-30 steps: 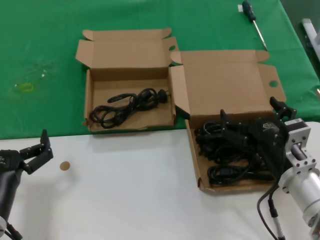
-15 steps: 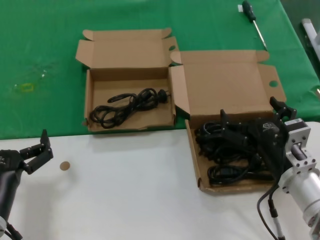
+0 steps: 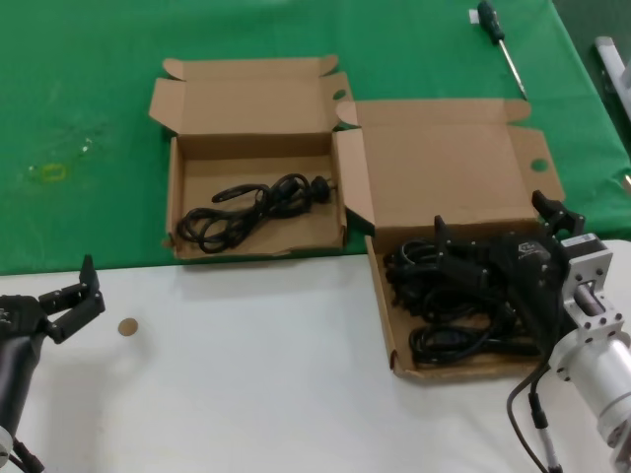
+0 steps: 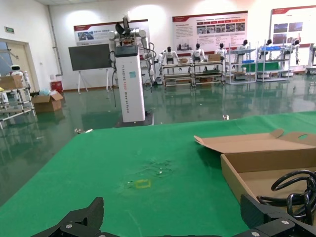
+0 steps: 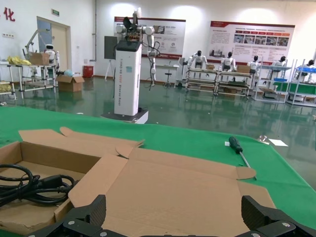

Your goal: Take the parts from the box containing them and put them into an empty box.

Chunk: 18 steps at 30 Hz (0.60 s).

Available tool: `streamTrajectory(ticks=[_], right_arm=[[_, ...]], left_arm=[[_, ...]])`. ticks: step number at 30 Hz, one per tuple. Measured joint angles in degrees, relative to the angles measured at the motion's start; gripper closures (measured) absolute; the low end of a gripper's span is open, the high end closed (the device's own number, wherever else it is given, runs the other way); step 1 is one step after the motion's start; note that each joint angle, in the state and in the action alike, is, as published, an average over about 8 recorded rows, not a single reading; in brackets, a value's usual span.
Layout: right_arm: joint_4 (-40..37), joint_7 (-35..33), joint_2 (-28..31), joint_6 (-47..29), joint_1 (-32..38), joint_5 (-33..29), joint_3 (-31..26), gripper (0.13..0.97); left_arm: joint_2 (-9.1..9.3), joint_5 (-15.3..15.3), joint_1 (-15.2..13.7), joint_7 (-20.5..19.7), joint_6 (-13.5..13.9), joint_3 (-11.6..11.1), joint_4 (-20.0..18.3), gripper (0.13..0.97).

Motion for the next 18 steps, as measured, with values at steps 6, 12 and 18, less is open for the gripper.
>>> streamTrajectory(ticks=[6,12,18], right_arm=[[0.0,0.0,0.0,0.0,0.0,0.0,0.0,0.129],[0.0,0.0,0.0,0.0,0.0,0.0,0.0,0.129],[0.0,0.0,0.0,0.0,0.0,0.0,0.0,0.129]], left_arm=[[0.00,0.0,0.0,0.0,0.0,0.0,0.0,0.132],[0.00,0.0,0.0,0.0,0.0,0.0,0.0,0.132],[0.00,0.0,0.0,0.0,0.0,0.0,0.0,0.132]])
